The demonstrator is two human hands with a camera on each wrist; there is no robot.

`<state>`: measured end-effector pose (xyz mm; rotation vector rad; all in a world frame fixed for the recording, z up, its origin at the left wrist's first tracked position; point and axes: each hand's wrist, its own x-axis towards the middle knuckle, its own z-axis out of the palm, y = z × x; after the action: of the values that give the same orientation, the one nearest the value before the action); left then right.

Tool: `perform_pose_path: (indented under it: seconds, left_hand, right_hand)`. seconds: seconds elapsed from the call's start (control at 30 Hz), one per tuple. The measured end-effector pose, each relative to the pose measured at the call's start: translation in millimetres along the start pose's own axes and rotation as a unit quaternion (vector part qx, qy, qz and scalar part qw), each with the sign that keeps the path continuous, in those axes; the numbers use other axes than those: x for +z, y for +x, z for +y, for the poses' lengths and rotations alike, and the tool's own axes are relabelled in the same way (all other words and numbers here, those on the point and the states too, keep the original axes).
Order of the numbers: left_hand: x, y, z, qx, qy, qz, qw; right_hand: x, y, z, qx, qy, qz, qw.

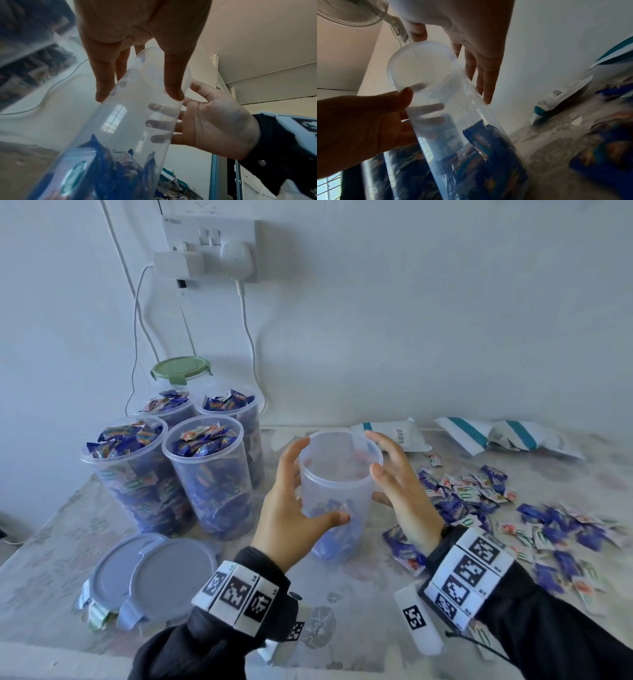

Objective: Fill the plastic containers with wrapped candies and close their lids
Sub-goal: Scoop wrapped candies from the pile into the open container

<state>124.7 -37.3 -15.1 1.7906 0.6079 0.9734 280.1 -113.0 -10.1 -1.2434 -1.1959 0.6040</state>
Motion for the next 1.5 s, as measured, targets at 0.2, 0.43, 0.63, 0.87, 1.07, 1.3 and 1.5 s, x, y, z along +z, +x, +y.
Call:
perform_pose_path:
  seconds: [0.2,0.43,0.63,0.87,1.07,1.3,1.5]
  left_hand:
    - [32.2,27.3,-7.2,-0.012,-0.007,-0.001,1.000]
    - [41.7,31.3,2.8,-0.002,0.168,0.045,0.985]
    - [82.1,14.5,36.7,0.237,0.207,0.057,0.947]
    - [140.5,21.2,2.5,-0.043,0.282,-0.281,0.916]
    - [161.8,37.1,-16.3,-0.212,0.411,-0.469,0.752]
    - [191.5,16.8,-13.9,-0.108,0.458,-0.567,0.676]
    - [208.0,20.9,-16.8,-0.100,0.485,-0.508,0.705]
  right_hand:
    - [-30.2,22.5,14.8,0.027,-0.030,0.001,0.999]
    - [-50.4,21.3,19.6,0.071,-0.027,-0.055,0.996]
    - [-118.7,4.5,29.2,0.134,-0.218,-0.021,0.966]
    - [-237.8,-34.8,64.2,0.334,-0.512,-0.055,0.789]
    - [-270.9,-61.0,70.4,0.424,-0.488,-0.075,0.759]
    - [-239.1,-80.4,56.3,0.373,-0.423,-0.135,0.815]
    - [-215.8,-93.4,31.3,0.268,-0.375,-0.227,0.858]
